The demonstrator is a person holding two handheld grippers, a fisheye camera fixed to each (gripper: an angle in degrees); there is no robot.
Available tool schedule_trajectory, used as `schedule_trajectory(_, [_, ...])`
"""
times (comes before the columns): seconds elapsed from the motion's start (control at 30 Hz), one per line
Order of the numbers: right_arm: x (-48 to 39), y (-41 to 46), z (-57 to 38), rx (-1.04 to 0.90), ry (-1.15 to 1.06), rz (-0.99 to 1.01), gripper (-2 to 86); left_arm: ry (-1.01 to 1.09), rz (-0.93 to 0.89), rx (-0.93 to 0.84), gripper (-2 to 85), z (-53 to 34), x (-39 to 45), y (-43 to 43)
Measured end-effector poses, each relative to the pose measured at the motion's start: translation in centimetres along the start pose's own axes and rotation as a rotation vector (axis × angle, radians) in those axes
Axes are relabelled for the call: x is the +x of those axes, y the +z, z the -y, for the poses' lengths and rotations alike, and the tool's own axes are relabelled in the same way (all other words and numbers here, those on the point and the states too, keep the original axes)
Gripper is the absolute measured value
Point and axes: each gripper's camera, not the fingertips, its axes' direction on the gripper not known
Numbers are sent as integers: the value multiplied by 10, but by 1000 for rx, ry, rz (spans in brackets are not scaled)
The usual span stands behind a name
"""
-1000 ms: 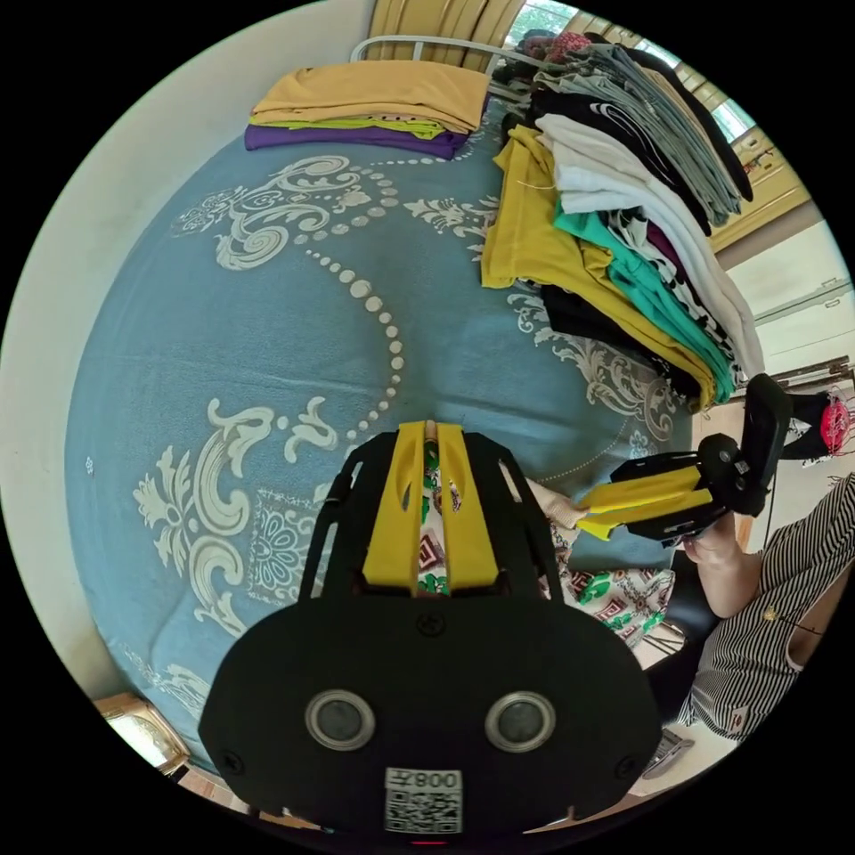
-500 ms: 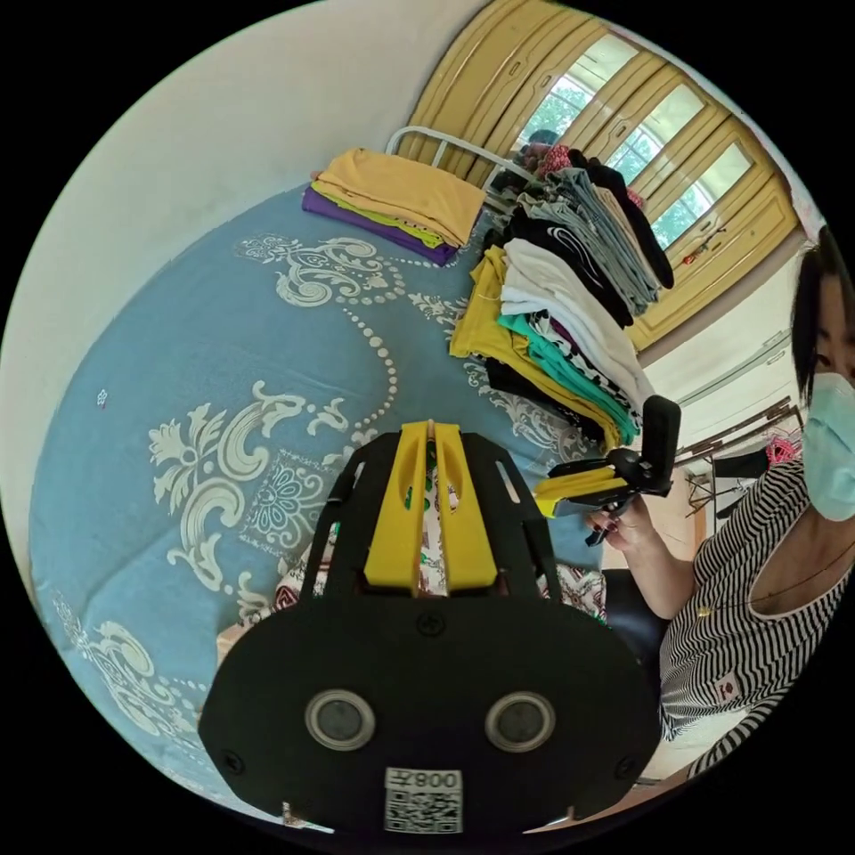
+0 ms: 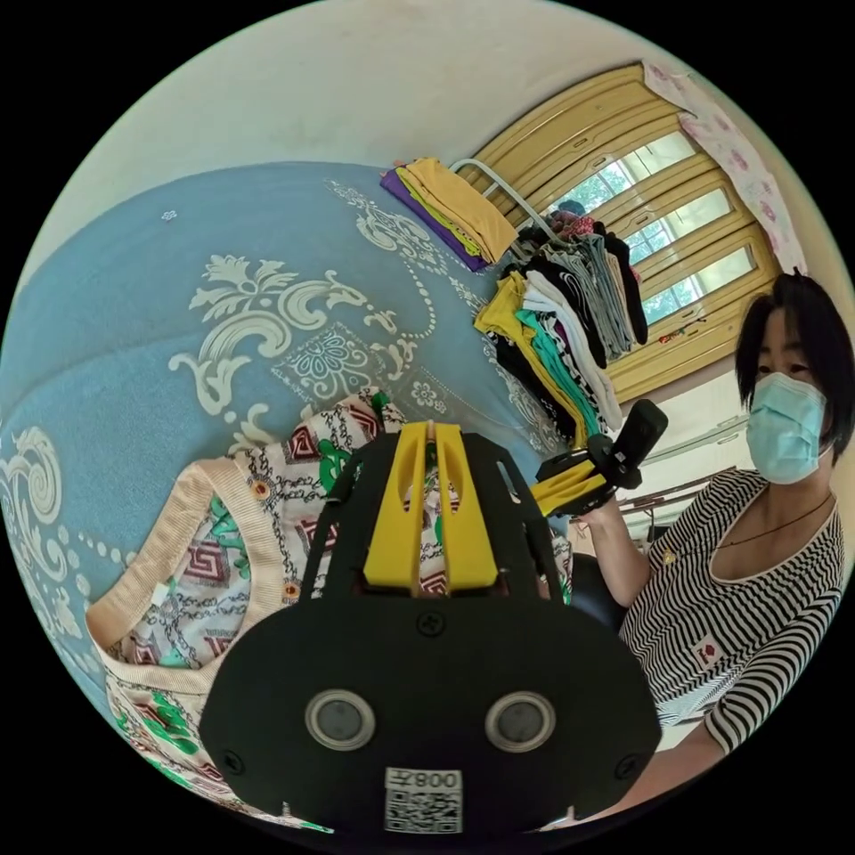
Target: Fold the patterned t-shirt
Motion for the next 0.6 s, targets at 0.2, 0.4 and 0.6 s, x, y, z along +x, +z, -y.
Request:
schedule_trajectory(0.2, [-9,32,12,-135,-45,-15,15,-76,23,-3,39,-10,-23,-12])
schedule_trajectory(0.4, [-12,51,21,-217,-71,10,19,-124,25,82,69,-8,-32,-33])
schedule_trajectory(0.6, [-4,38,25,-166,-30,29,31,-28,144,-63,82,33,-19,-7])
